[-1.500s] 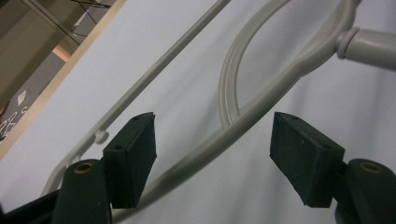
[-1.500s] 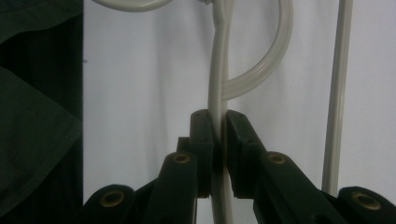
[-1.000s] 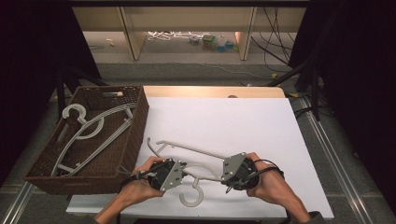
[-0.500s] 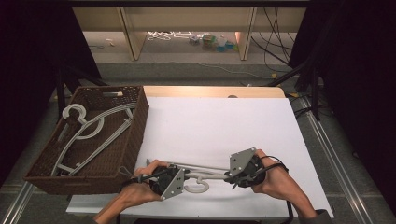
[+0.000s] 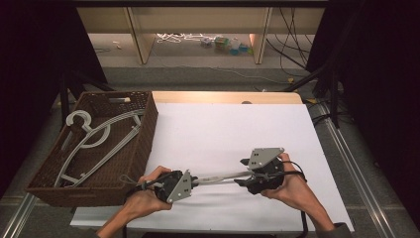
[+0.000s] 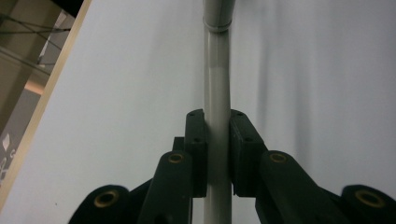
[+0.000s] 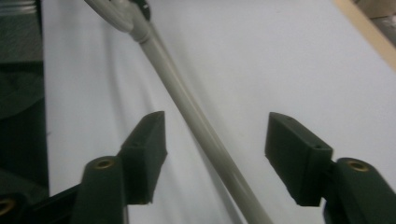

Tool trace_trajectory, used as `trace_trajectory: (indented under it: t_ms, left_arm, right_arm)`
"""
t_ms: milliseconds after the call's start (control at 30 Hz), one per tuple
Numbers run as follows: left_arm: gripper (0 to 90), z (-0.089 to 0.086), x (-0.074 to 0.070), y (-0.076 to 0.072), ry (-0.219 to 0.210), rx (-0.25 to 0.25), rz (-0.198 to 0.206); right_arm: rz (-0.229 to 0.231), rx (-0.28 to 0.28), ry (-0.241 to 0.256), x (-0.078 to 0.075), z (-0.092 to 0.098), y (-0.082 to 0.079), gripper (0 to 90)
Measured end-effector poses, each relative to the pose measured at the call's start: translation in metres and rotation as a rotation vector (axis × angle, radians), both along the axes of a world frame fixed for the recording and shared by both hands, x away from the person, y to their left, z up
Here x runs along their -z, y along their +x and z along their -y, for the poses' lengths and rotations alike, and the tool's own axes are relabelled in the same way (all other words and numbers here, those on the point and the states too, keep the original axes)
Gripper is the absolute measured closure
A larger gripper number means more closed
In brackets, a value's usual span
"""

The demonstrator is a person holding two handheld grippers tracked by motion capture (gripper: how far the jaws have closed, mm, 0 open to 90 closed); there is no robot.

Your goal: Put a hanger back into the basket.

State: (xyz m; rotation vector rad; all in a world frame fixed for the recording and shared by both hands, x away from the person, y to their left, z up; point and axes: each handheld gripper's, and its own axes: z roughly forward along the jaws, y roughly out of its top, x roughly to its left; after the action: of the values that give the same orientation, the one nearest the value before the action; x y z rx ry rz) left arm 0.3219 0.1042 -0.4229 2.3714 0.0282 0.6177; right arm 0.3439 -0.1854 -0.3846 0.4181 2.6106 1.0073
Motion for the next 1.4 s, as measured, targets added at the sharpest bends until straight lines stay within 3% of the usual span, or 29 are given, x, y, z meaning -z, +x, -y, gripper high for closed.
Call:
trace_trajectory:
  t_ms: [33, 233, 333, 433, 500, 700, 733, 800, 1000, 1100, 1167, 1267, 1400]
  left_arm:
    - [79.4, -0.002, -0.001, -0.001, -0.008, -0.039, -0.005]
    - [79.4, -0.014, -0.006, 0.008, -0.083, -0.131, -0.073]
    - [79.4, -0.021, -0.007, 0.012, -0.145, -0.195, -0.146]
    - [79.4, -0.027, -0.011, 0.015, -0.176, -0.225, -0.169]
    - [79.4, -0.031, -0.013, 0.017, -0.212, -0.245, -0.206]
    - [79.4, -0.043, -0.018, 0.019, -0.302, -0.287, -0.272]
    - [79.4, -0.044, -0.018, 0.018, -0.334, -0.298, -0.281]
    - [79.4, -0.048, -0.022, 0.019, -0.350, -0.305, -0.295]
    - [79.3, -0.061, -0.033, 0.017, -0.454, -0.318, -0.346]
    - [79.4, -0.066, -0.040, 0.017, -0.454, -0.308, -0.315]
    - [79.4, -0.069, -0.044, 0.016, -0.476, -0.316, -0.336]
    - [79.4, -0.071, -0.052, 0.015, -0.494, -0.312, -0.362]
    - [79.4, -0.076, -0.066, 0.016, -0.525, -0.300, -0.397]
  right_arm:
    - [0.011, 0.020, 0.023, -0.001, 0.000, 0.000, 33.2]
    - [0.070, 0.153, 0.145, -0.008, 0.007, -0.001, 22.6]
    - [0.100, 0.189, 0.204, -0.010, 0.012, -0.002, 21.1]
    - [0.096, 0.215, 0.251, -0.010, 0.018, -0.006, 21.0]
    - [0.109, 0.230, 0.271, -0.009, 0.022, -0.010, 20.7]
    - [0.127, 0.291, 0.350, 0.004, 0.030, -0.019, 18.6]
    - [0.156, 0.300, 0.367, 0.006, 0.031, -0.019, 18.3]
    - [0.141, 0.308, 0.386, 0.009, 0.031, -0.022, 18.2]
    - [0.173, 0.333, 0.423, 0.018, 0.032, -0.027, 17.2]
    - [0.182, 0.339, 0.440, 0.020, 0.035, -0.029, 16.9]
    - [0.169, 0.356, 0.444, 0.022, 0.036, -0.032, 16.9]
    - [0.199, 0.356, 0.458, 0.024, 0.038, -0.033, 16.9]
    - [0.175, 0.350, 0.462, 0.027, 0.039, -0.036, 17.0]
